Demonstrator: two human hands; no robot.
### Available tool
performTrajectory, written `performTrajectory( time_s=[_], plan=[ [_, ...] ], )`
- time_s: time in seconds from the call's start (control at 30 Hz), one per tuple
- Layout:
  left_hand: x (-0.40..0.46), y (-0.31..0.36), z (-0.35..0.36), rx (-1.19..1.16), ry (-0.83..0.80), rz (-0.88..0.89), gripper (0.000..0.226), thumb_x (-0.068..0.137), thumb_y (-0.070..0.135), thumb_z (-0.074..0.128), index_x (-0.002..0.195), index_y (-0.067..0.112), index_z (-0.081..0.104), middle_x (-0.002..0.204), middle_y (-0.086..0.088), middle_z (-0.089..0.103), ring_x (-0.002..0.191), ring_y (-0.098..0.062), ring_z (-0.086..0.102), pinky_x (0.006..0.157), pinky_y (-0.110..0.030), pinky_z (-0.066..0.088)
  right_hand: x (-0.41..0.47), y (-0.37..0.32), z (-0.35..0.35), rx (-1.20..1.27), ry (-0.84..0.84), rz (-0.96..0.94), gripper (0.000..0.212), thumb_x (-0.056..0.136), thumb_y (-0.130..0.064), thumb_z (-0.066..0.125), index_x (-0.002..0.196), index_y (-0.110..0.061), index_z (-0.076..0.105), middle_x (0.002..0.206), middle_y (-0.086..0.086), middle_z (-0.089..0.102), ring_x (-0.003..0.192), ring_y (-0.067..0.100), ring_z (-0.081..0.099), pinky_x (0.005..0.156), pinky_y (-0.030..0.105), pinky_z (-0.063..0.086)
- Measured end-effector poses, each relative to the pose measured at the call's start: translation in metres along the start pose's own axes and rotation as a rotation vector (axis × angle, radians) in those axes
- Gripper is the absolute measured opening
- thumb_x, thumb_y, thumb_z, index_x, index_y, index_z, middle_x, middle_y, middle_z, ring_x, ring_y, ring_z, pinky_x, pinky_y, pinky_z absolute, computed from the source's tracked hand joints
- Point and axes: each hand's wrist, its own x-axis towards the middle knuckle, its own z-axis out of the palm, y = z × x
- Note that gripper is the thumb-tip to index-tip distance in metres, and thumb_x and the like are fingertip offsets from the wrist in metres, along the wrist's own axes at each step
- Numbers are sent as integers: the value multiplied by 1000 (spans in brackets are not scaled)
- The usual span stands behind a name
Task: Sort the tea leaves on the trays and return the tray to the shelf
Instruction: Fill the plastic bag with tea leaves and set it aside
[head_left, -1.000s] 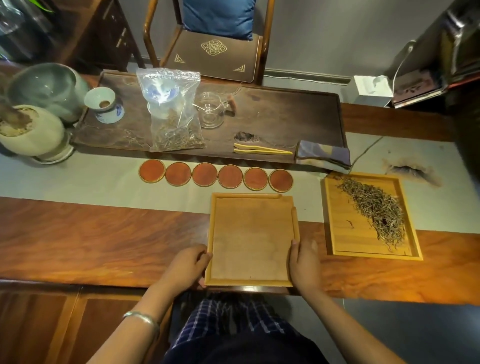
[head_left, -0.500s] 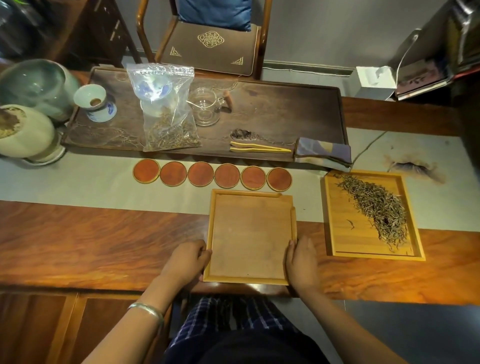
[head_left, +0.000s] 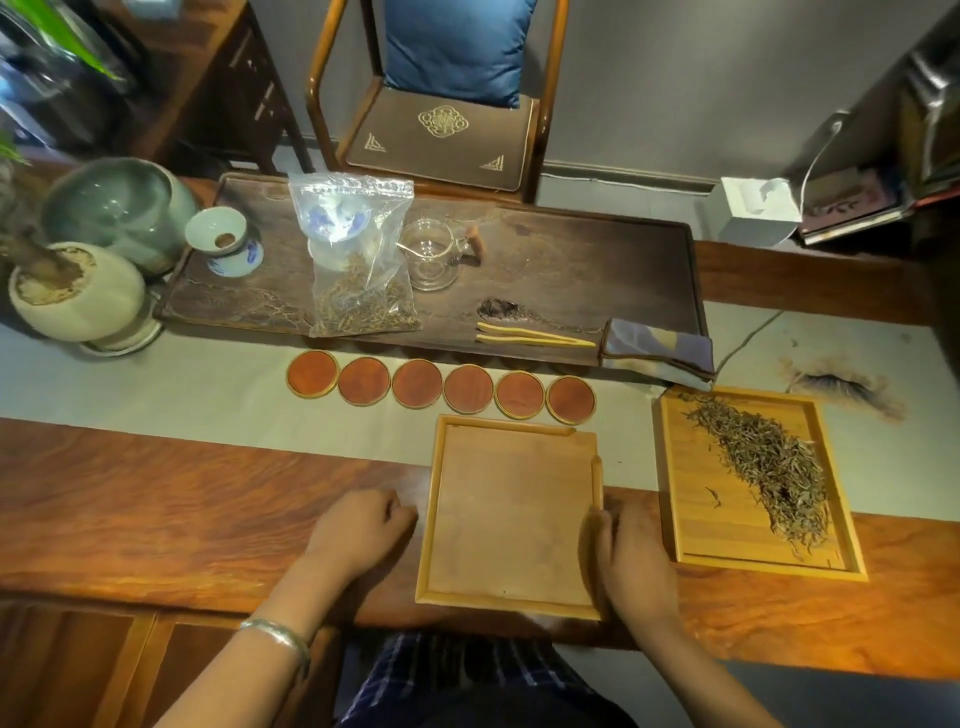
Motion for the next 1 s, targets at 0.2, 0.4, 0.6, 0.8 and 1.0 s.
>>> performTrajectory(
  time_s=[0.2, 0.4, 0.6, 0.8, 1.0],
  plan=[
    [39, -27, -96, -2, 269, -47, 22, 92, 34, 48, 79, 20, 60, 75, 1, 66, 75, -23, 61, 59, -31, 41, 22, -32, -8, -232, -323, -134, 18, 96, -42, 33, 103, -34, 48, 88, -11, 65, 71, 2, 59, 68, 22, 52],
    [99, -36, -191, -150, 482, -10, 10, 86, 24, 62, 89, 16, 57, 84, -4, 64, 82, -27, 59, 67, -31, 40, 85, -135, -14, -119, -309, -375, 14, 92, -35, 46, 107, -32, 44, 87, -12, 63, 74, 4, 58, 64, 25, 52],
    [161, -46, -199, -82, 332, 55, 45, 79, 39, 72, 111, 14, 53, 102, -4, 60, 88, -21, 57, 77, -36, 49, 188, -252, 20, 95, -256, -420, 22, 89, -33, 58, 100, -15, 50, 93, 0, 54, 86, 17, 53, 66, 29, 38],
    [198, -56, -176, -201, 272, 114, 50, 77, 34, 76, 116, 15, 51, 100, 4, 58, 90, -19, 58, 72, -29, 43, 247, -278, 61, 72, -288, -305, 38, 87, -37, 62, 104, -6, 47, 96, 6, 47, 83, 19, 44, 68, 28, 34],
    [195, -61, -168, -354, 338, 157, 44, 74, 29, 78, 113, 23, 58, 84, 17, 57, 69, 0, 50, 60, -21, 38, 240, -273, 64, 265, -262, -321, 28, 84, -28, 69, 81, -16, 44, 68, -6, 46, 59, 6, 41, 49, 19, 27]
  ],
)
